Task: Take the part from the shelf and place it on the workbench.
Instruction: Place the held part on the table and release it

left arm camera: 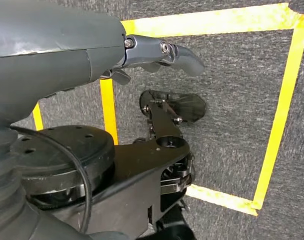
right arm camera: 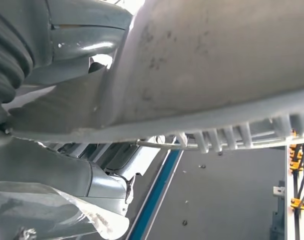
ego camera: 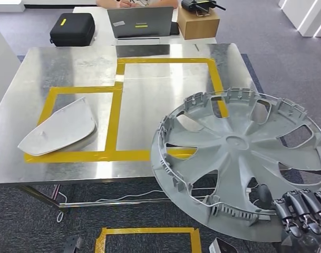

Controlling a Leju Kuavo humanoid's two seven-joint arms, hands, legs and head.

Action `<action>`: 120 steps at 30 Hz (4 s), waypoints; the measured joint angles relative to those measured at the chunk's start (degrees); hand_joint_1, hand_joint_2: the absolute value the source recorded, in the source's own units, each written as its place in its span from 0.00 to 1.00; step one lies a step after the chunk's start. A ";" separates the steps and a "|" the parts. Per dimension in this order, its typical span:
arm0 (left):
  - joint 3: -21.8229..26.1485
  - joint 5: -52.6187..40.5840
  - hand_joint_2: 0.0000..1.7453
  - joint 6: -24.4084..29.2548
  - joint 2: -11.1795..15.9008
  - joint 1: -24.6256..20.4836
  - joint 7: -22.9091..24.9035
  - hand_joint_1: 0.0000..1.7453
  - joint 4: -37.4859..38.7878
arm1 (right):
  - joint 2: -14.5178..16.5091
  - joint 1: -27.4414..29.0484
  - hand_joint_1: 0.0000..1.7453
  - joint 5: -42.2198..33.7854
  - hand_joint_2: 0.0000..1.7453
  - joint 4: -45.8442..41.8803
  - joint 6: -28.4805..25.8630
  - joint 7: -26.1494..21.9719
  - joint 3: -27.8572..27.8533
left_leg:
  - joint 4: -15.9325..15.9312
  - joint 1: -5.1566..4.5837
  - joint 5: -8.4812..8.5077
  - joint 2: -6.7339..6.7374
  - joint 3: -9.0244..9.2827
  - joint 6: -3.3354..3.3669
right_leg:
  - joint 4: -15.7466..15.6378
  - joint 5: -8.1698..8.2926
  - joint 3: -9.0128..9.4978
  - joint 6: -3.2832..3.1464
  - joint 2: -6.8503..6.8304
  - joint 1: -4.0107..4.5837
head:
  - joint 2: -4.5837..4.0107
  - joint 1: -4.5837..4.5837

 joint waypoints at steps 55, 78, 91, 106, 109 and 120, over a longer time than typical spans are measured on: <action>3.08 -7.33 1.00 -0.74 1.51 -0.31 -0.38 0.00 0.00 | -20.70 -12.80 1.00 -14.20 1.00 37.70 0.42 30.43 -7.88 | 1.08 -0.07 0.57 -0.39 -1.33 -1.64 | -17.01 6.21 10.16 -0.49 -0.18 -0.15 | 0.00 -0.51; 3.08 -10.89 1.00 -0.87 1.97 -0.70 1.86 0.00 0.00 | -28.90 -34.92 1.00 -8.48 1.00 54.14 3.32 32.21 -6.47 | 1.09 -0.11 0.69 -0.31 -1.38 -1.54 | -16.82 6.28 10.11 -0.41 -0.07 -0.15 | 0.00 -0.52; 3.08 -13.40 1.00 -0.96 2.14 -1.32 3.37 0.00 0.00 | -26.93 -52.07 1.00 -0.24 1.00 62.96 5.22 35.61 9.66 | 1.08 -0.09 0.83 -0.42 -1.44 -1.65 | -16.64 6.26 9.97 -0.43 -0.29 -0.14 | 0.00 -0.53; 3.06 -14.68 1.00 -0.96 2.14 -1.44 3.99 0.00 0.00 | -23.24 -55.00 1.00 -1.78 1.00 65.72 5.78 34.00 15.84 | 1.08 -0.09 0.83 -0.46 -1.49 -1.65 | -16.62 6.25 9.93 -0.43 -0.31 -0.14 | 0.00 -0.54; 3.06 -15.39 1.00 -1.09 2.15 -1.52 4.26 0.00 0.00 | -21.89 -55.21 1.00 -4.75 1.00 66.17 5.72 32.74 17.83 | 1.08 -0.08 0.83 -0.47 -1.49 -1.65 | -16.61 6.25 9.91 -0.43 -0.32 -0.13 | 0.00 -0.54; 3.06 -17.11 1.00 -1.57 2.48 -1.78 4.31 0.00 -0.02 | -18.99 -56.20 1.00 -15.16 1.00 68.05 9.09 26.98 23.26 | 1.08 -0.08 0.83 -0.47 -1.52 -1.65 | -16.60 6.24 9.88 -0.43 -0.31 -0.14 | 0.00 -0.53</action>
